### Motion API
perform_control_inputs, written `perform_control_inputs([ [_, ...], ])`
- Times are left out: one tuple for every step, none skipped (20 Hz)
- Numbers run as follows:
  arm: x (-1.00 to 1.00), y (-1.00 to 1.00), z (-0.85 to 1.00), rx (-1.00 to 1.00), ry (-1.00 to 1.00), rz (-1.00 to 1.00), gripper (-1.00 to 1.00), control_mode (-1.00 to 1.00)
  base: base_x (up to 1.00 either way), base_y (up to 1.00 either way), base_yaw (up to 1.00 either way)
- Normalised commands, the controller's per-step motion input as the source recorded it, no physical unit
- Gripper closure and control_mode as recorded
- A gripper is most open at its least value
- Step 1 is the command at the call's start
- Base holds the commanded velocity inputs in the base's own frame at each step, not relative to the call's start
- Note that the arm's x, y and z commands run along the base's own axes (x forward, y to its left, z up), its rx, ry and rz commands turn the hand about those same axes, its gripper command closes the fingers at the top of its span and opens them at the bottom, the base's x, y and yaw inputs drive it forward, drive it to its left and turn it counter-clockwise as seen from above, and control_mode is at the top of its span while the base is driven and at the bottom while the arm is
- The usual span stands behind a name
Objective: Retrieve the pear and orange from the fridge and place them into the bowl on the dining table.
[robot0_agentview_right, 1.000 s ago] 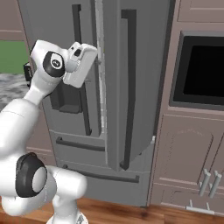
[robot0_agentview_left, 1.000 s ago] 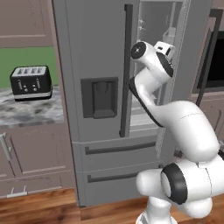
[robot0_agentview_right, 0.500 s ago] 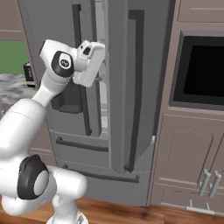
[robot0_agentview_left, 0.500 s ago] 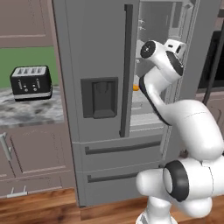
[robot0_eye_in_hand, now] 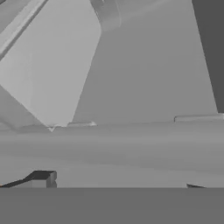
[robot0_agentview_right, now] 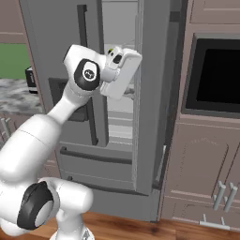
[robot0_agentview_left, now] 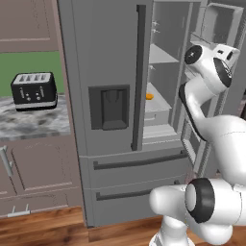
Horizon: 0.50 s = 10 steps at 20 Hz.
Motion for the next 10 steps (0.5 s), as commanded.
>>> perform_control_inputs([
  [0.03, -0.99, -0.03, 0.0, 0.0, -0.08, -1.0, -1.0, 0.0, 0.0, 0.0],
  [0.16, -0.99, -0.01, 0.0, 0.0, -0.09, -1.0, -1.0, 0.0, 0.0, 0.0],
  [0.26, -1.0, -0.04, 0.0, 0.0, -0.08, -1.0, -1.0, 0.0, 0.0, 0.0],
  [0.24, -0.97, -0.02, 0.0, 0.0, -0.07, -1.0, -1.0, 0.0, 0.0, 0.0],
  [0.0, -0.82, 0.0, 0.0, 0.0, -0.06, -1.0, -1.0, 0.0, 0.0, 0.0],
  [-0.34, -0.41, 0.03, 0.01, 0.0, 0.0, -1.0, -1.0, 0.0, 0.0, 0.0],
  [-0.58, 0.0, 0.08, 0.0, -0.08, 0.0, -1.0, -1.0, 0.0, 0.0, 0.0],
  [-0.66, 0.0, 0.21, 0.0, -0.14, 0.0, -1.0, -1.0, 0.0, 0.0, 0.0],
  [-0.74, 0.24, 0.36, 0.0, -0.23, -0.01, -1.0, -1.0, 0.0, 0.0, 0.0],
  [-0.74, 0.49, 0.41, 0.01, -0.29, -0.02, -1.0, -1.0, 0.0, 0.0, 0.0],
])
